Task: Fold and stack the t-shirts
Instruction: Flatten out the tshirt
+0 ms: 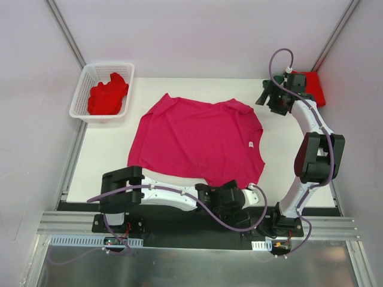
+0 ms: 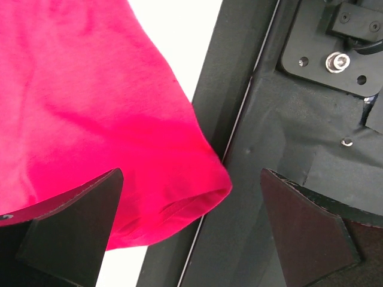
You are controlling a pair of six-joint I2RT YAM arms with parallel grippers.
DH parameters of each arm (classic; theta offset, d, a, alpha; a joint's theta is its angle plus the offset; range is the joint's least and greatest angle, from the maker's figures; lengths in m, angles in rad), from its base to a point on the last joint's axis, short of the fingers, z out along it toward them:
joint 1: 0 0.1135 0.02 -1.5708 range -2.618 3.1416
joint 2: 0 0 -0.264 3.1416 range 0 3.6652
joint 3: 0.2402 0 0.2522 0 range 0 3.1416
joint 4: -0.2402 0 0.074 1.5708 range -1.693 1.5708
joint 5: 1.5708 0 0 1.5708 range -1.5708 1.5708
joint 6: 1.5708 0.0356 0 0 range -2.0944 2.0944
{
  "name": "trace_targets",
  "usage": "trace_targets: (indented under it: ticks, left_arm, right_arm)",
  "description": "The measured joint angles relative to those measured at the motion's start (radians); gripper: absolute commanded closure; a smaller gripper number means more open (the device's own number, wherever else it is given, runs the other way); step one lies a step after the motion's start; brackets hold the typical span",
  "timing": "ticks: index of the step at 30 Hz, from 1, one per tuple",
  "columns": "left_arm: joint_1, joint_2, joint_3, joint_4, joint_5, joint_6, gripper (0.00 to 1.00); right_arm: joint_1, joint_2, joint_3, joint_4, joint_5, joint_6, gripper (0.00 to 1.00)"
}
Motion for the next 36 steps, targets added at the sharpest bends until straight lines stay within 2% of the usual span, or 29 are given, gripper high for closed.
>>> trace_targets:
  ticks: [3,5,7,8,10,11,12,17,18,20,21,22,23,28,36]
  left_arm:
    - [-0.002,0.031,0.0,0.017,0.008,0.003,0.01]
    - [-0.002,0.058,0.0,0.025,0.014,0.007,0.05]
    - [-0.001,0.079,0.0,0.031,0.019,0.008,0.1]
    - [-0.001,0.082,0.001,0.04,0.021,0.011,0.18]
    - [-0.002,0.085,0.001,0.049,0.02,0.016,0.25]
    - [-0.002,0.087,0.001,0.055,0.019,0.019,0.33]
    - [-0.002,0.089,0.001,0.059,0.019,0.022,0.37]
    - [-0.002,0.098,0.001,0.071,0.018,0.027,0.46]
    - [-0.003,0.098,0.0,0.072,0.016,0.028,0.53]
    - [-0.009,0.099,0.0,0.075,0.014,0.027,0.6]
    - [-0.01,0.1,0.0,0.076,0.014,0.028,0.79]
    - [-0.014,0.101,0.0,0.077,0.014,0.028,0.94]
    - [-0.017,0.101,-0.002,0.076,0.024,0.023,1.0]
    - [-0.024,0.101,-0.022,0.09,-0.026,0.031,1.0]
    - [-0.008,0.095,-0.07,0.077,-0.084,0.025,1.0]
  right_arm:
    - [-0.002,0.003,0.0,0.0,0.0,0.0,0.16]
    - [-0.002,0.005,0.0,0.0,0.0,0.0,0.16]
    - [-0.002,0.009,0.0,0.0,-0.001,0.0,0.16]
    - [-0.003,0.01,0.0,0.0,-0.001,0.0,0.16]
    - [-0.003,0.011,0.0,-0.001,-0.001,0.0,0.16]
    - [-0.003,0.012,0.0,0.0,-0.002,0.0,0.16]
    - [-0.003,0.012,0.0,0.0,-0.002,0.0,0.16]
    - [-0.006,0.012,0.0,0.0,-0.005,0.0,0.16]
    - [-0.006,0.012,0.0,0.0,-0.006,0.0,0.16]
    - [-0.007,0.012,0.0,-0.001,-0.007,0.0,0.16]
    - [-0.007,0.012,0.0,-0.001,-0.007,0.0,0.16]
    - [-0.007,0.013,0.0,-0.001,-0.008,0.0,0.16]
    - [-0.007,0.016,0.003,-0.001,-0.011,0.0,0.16]
    - [-0.007,0.066,0.03,0.008,-0.042,0.004,0.16]
    - [-0.007,0.243,0.136,0.007,-0.096,0.01,0.16]
